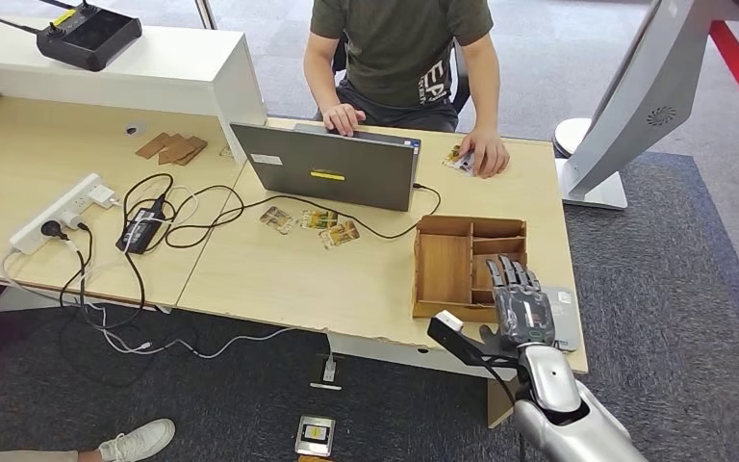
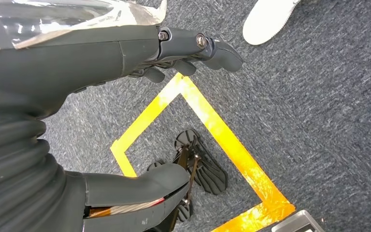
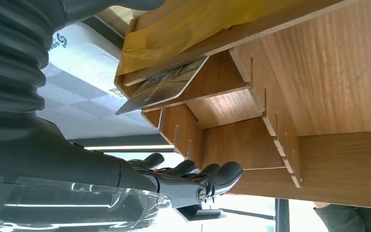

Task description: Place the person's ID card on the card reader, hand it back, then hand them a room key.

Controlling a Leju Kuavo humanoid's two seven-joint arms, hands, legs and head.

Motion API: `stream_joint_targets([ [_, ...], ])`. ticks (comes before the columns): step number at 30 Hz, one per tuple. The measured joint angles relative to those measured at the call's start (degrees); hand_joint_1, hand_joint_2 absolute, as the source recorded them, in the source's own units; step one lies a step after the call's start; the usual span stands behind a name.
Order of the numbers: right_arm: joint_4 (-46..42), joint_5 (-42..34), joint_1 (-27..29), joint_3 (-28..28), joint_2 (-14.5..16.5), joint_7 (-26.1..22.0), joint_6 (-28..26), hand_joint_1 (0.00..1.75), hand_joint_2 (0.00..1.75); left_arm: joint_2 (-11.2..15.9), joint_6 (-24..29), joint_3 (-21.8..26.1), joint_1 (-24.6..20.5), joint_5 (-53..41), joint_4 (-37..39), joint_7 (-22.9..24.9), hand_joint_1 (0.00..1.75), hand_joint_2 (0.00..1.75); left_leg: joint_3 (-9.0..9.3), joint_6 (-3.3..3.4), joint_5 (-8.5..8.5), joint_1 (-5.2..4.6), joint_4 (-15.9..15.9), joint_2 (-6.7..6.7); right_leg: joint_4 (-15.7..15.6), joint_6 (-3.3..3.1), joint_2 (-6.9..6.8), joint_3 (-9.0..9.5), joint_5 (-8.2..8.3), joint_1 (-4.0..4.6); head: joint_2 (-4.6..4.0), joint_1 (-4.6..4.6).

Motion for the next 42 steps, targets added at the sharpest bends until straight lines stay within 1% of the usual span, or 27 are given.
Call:
stream_joint_targets([
  [16,-1.9,0.2,-0.1,-0.8,-0.8,0.7,0.9,0.0,1.75,0.0,0.1,-0.7,0.0,1.8,0.0,-0.3,0.0,1.75,0.0,0.0,0.0,0.0,0.0,0.01,0.0,0.0,0.0,0.0,0.0,0.0,0.0,-0.01],
  [17,-2.0,0.1,-0.1,-0.8,-0.9,0.7,0.9,0.21,1.75,0.0,0.1,-0.7,0.0,1.9,0.0,-0.3,0.0,1.75,0.0,0.0,0.0,0.0,0.0,0.01,0.0,0.0,0.0,0.0,0.0,0.0,0.0,0.0],
  [20,-2.1,-0.2,-0.1,-0.9,-1.0,0.7,0.8,1.45,1.75,0.0,0.1,-0.7,0.0,2.2,0.0,-0.3,0.0,1.75,0.0,0.0,0.0,0.0,0.0,0.0,0.0,0.0,0.0,0.0,0.0,0.0,0.0,0.0],
  [21,-2.1,-0.4,-0.1,-0.9,-1.0,0.6,0.7,1.68,1.75,0.0,0.1,-0.7,0.0,2.3,0.0,-0.3,0.0,1.75,0.0,0.0,0.0,0.0,0.0,0.0,0.0,0.0,0.0,0.0,0.0,0.0,0.0,-0.01],
  [24,-2.0,-1.1,-0.1,-1.1,-1.1,0.3,0.4,1.75,1.75,0.0,0.0,-0.7,0.0,2.5,0.0,-0.3,0.0,1.75,0.0,0.0,0.0,0.0,0.0,0.01,0.0,0.0,0.0,0.0,0.0,0.0,0.0,0.0],
  [31,-1.8,-2.3,-0.1,-1.5,-1.1,0.1,0.9,1.75,1.75,0.0,0.0,-0.9,0.0,2.7,0.0,-0.3,0.0,1.75,0.0,0.0,0.0,0.0,0.0,0.0,0.0,0.0,0.0,0.0,0.0,0.0,0.0,0.0],
  [33,-1.6,-3.2,-0.1,-1.6,-1.1,0.3,2.0,1.75,1.75,0.0,0.0,-1.1,0.0,2.8,0.0,-0.3,0.0,1.75,0.0,0.0,0.0,0.0,0.0,0.01,0.0,0.0,0.0,0.0,0.0,0.0,0.0,0.0],
  [36,-0.9,-5.3,-0.5,-1.7,-1.0,1.0,4.9,1.75,1.75,0.0,0.0,-1.3,-0.2,3.1,0.0,0.0,0.0,1.75,0.01,0.0,0.0,0.0,0.0,0.0,0.0,0.0,0.0,0.01,0.0,0.0,0.0,0.0],
  [42,2.4,-11.3,-2.1,-1.6,-0.2,1.4,9.2,1.75,1.75,0.0,0.4,-1.9,-0.8,3.4,0.0,0.9,0.0,1.75,0.4,0.0,-0.08,0.01,0.0,0.17,-0.1,-0.03,0.09,0.36,-0.03,0.03,0.0,-0.01],
])
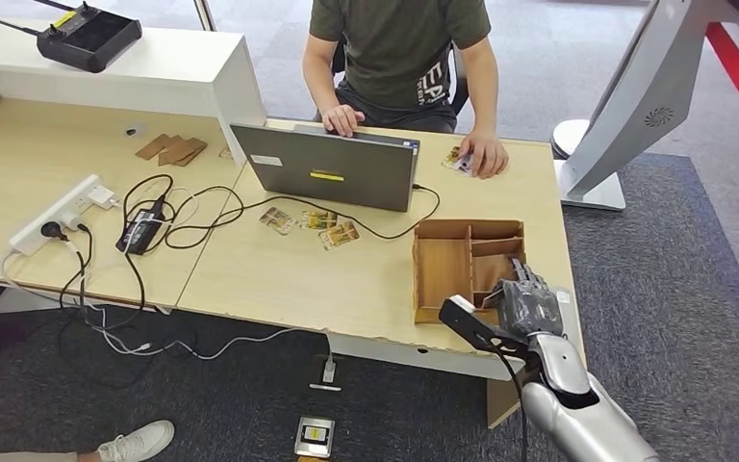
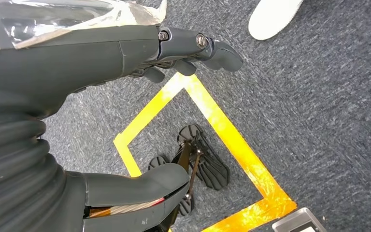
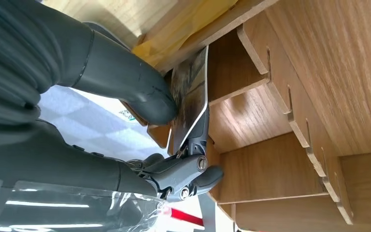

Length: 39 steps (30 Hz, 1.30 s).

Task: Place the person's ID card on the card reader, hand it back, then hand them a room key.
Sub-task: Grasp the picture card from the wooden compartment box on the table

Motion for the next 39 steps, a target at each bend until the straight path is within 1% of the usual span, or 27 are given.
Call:
stream_joint_targets([
  [4,1.8,-1.7,-0.9,0.0,0.5,-0.2,0.9,1.75,1.75,0.0,0.2,-0.2,-0.4,0.0,0.0,0.1,0.0,1.75,0.62,-0.04,-0.22,0.06,0.0,0.1,-0.2,-0.12,0.08,0.63,-0.18,0.11,0.0,0.02],
  [13,2.0,-1.9,-0.9,0.1,0.5,-0.2,0.9,1.75,1.75,0.0,0.2,-0.2,-0.4,0.0,0.0,0.1,0.0,1.75,0.68,-0.03,-0.24,0.07,0.0,0.1,-0.2,-0.13,0.07,0.7,-0.2,0.13,-0.01,0.03],
  [16,2.5,-2.3,-1.3,0.2,0.5,-0.1,-0.5,1.75,1.75,0.0,0.1,-0.2,-0.5,0.0,0.0,0.1,0.0,1.75,0.72,0.0,-0.2,0.09,0.0,0.09,-0.3,-0.07,0.07,0.81,-0.15,0.13,-0.01,0.03],
  [17,1.4,-1.6,-1.3,0.0,0.0,0.7,-2.0,1.75,1.75,0.0,0.0,-0.2,-0.5,0.0,0.0,-0.1,0.0,1.75,0.65,0.02,-0.17,0.09,0.0,0.09,-0.3,-0.03,0.07,0.77,-0.08,0.12,0.0,0.03],
  [20,-6.4,3.6,-1.3,-2.2,-2.7,3.6,-5.6,1.75,1.75,-0.1,-0.7,-0.1,-0.1,0.0,0.0,-0.9,0.0,1.75,0.37,0.07,-0.14,0.09,0.0,0.11,-0.3,0.07,0.08,0.52,0.05,0.1,0.0,0.01],
  [24,-12.5,7.5,-1.2,-4.5,-4.0,4.2,-6.9,1.75,1.75,-0.3,-0.8,-0.1,-0.1,0.0,0.0,-1.4,0.0,1.75,0.3,0.04,-0.17,0.1,0.0,0.11,-0.3,0.04,0.09,0.44,0.03,0.13,0.0,0.01],
  [27,-16.0,8.9,-1.2,-5.8,-4.4,4.1,-7.2,1.75,1.75,-0.4,-0.8,-0.1,-0.1,0.0,0.0,-1.6,0.0,1.75,0.3,0.03,-0.17,0.11,0.0,0.13,-0.3,0.04,0.09,0.44,0.02,0.14,0.0,0.01],
  [30,-18.1,8.2,-1.2,-6.5,-4.5,2.7,-7.8,1.75,1.75,-0.5,-0.8,-0.1,-0.2,-0.1,0.0,-1.7,0.0,1.75,0.29,0.03,-0.17,0.11,0.0,0.13,-0.3,0.04,0.1,0.46,0.02,0.14,0.0,0.01],
  [33,-18.6,5.1,-1.5,-6.8,-4.1,-0.3,-8.6,1.75,1.75,-0.6,-0.7,-0.1,-0.3,-0.2,0.0,-1.7,0.0,1.75,0.26,0.03,-0.17,0.11,0.0,0.13,-0.3,0.04,0.09,0.46,0.02,0.14,0.0,0.01],
  [35,-18.4,1.4,-2.2,-6.9,-3.4,-3.2,-9.6,1.75,1.75,-0.7,-0.5,-0.1,-0.5,-0.4,0.0,-1.6,0.0,1.75,0.25,0.03,-0.17,0.11,0.0,0.13,-0.3,0.04,0.09,0.46,0.03,0.14,0.0,0.02],
  [39,-15.7,-10.3,-5.1,-7.0,-0.9,-10.7,-12.6,1.75,1.75,-0.9,0.1,-0.1,-1.4,-1.0,0.0,-1.0,0.0,1.75,0.23,0.03,-0.16,0.12,0.0,0.11,-0.3,0.04,0.09,0.45,0.03,0.15,0.0,0.01],
])
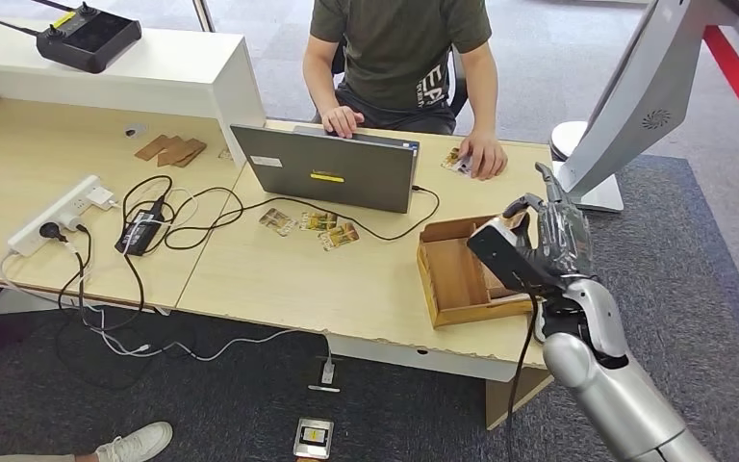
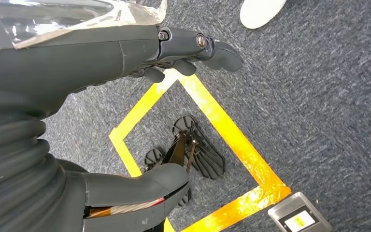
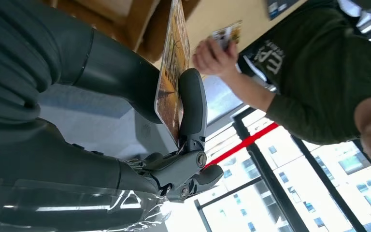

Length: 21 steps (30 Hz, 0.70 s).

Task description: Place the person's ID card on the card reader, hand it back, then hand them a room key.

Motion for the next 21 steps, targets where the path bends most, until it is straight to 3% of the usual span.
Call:
stream_joint_targets([
  [9,15.1,-12.1,-10.2,-0.7,7.0,-8.6,-6.9,1.75,1.75,-0.6,2.0,-0.5,-2.5,-2.1,0.0,2.0,0.0,1.75,-0.06,-0.01,0.02,0.0,0.0,-0.02,0.0,0.0,-0.01,-0.08,0.0,0.0,0.0,0.0],
  [14,22.1,-14.4,-15.2,-1.4,9.6,-7.7,-6.9,1.75,1.75,-1.0,3.1,-0.6,-3.3,-2.2,-0.1,2.5,0.0,1.75,-0.07,-0.01,0.02,0.0,0.0,-0.03,0.0,0.0,-0.01,-0.09,0.0,0.0,0.0,0.0],
  [21,28.6,-12.3,-18.0,-1.3,12.2,-5.5,-5.0,1.75,1.75,-1.9,3.3,-0.9,-3.8,-2.1,-0.1,2.2,0.0,1.75,-0.08,-0.01,0.01,0.0,0.0,-0.02,0.0,0.0,0.0,-0.11,0.0,0.0,0.0,0.01],
])
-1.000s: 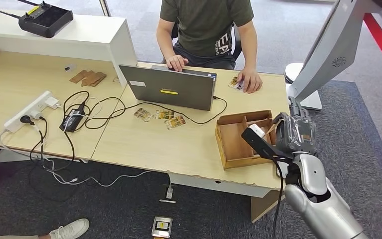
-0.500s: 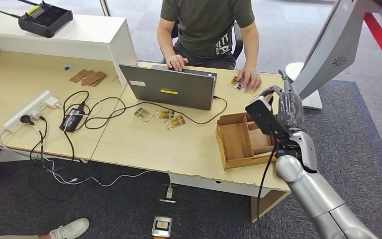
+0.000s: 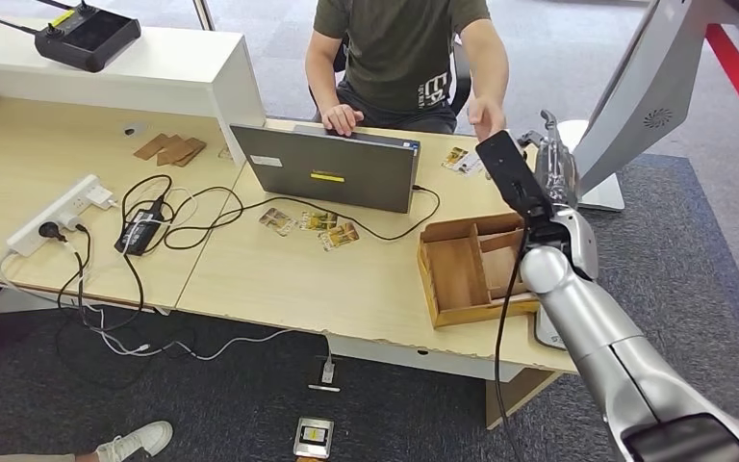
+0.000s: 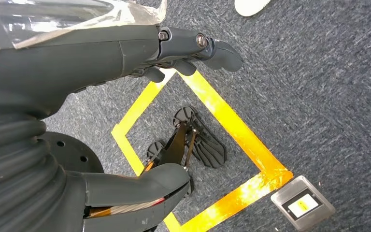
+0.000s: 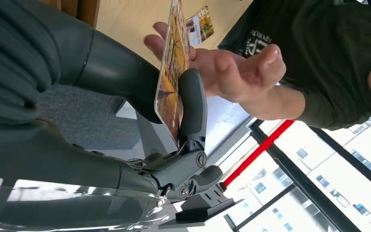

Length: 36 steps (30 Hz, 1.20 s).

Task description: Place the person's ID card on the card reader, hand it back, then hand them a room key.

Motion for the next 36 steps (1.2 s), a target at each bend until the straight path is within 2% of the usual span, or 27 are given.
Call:
stream_joint_targets([
  [5,3.5,1.2,-0.9,0.1,1.9,0.3,0.5,1.75,1.75,-0.4,-0.2,0.0,-0.1,0.5,0.0,-0.7,0.0,1.75,0.0,0.0,0.0,0.01,0.0,0.0,0.0,0.0,0.0,0.0,0.0,0.0,0.0,0.01],
  [6,4.0,1.3,-0.9,0.2,2.3,0.2,0.5,1.44,1.75,-0.4,-0.3,0.0,-0.1,0.6,0.0,-0.9,0.0,1.75,0.0,0.0,0.0,0.01,0.0,0.0,0.0,0.0,0.0,0.0,0.0,0.0,0.0,0.0],
  [9,5.4,1.3,-1.2,0.2,3.3,-0.3,0.5,0.14,1.75,-0.5,-0.5,0.0,0.0,0.8,0.0,-1.3,0.0,1.75,0.0,0.0,0.0,0.01,0.0,0.0,0.0,0.0,0.0,0.0,0.0,0.01,0.0,-0.01],
  [10,5.9,1.3,-1.3,0.2,3.7,-0.4,0.5,0.0,1.75,-0.6,-0.7,0.0,0.0,0.9,0.0,-1.4,0.0,1.75,0.0,0.0,0.0,0.01,0.0,0.0,0.0,0.0,0.0,0.0,0.0,0.01,0.0,-0.01],
  [17,7.9,4.8,-1.8,0.2,5.3,0.5,-1.1,0.0,1.75,-0.6,-1.4,0.1,0.2,1.1,0.1,-2.4,0.0,1.75,0.01,0.0,0.0,0.01,0.0,0.01,0.0,0.0,0.0,0.0,0.0,0.0,0.0,0.0],
  [21,7.4,11.2,-1.7,0.2,5.7,2.3,-2.5,0.0,1.75,-0.7,-2.1,0.6,0.6,1.3,0.2,-3.5,0.0,1.75,0.02,0.0,0.0,0.01,0.0,0.02,0.0,0.0,0.0,0.0,0.0,0.0,0.0,0.0],
  [24,4.0,15.5,-0.3,-0.1,5.6,2.0,-3.8,0.0,1.75,-0.8,-3.0,1.4,1.2,1.9,0.3,-5.3,0.0,1.75,0.06,-0.01,-0.01,0.02,0.0,0.03,0.0,0.0,0.01,0.0,-0.01,0.01,0.0,0.0],
  [27,-4.5,19.2,4.6,-1.0,4.6,0.7,-1.3,0.0,1.75,-0.9,-4.9,2.8,2.4,2.7,0.5,-7.6,0.0,1.75,0.16,-0.02,-0.08,0.09,0.0,0.03,-0.1,-0.05,0.02,0.1,-0.07,0.08,0.0,0.0],
  [32,-23.4,26.4,18.1,-2.9,1.0,0.3,4.7,0.0,1.75,-1.0,-8.5,5.4,5.1,3.1,1.1,-9.8,0.0,1.75,0.25,-0.03,-0.25,0.14,0.0,0.03,-0.2,-0.1,0.02,0.16,-0.21,0.15,0.0,0.0],
  [36,-36.0,26.3,28.5,-6.1,-2.7,0.4,2.3,0.0,1.75,-1.0,-8.3,7.6,6.2,3.1,1.6,-9.6,0.0,1.75,0.3,0.0,-0.36,0.15,0.0,0.01,-0.2,-0.05,0.02,0.25,-0.32,0.16,0.0,0.01],
])
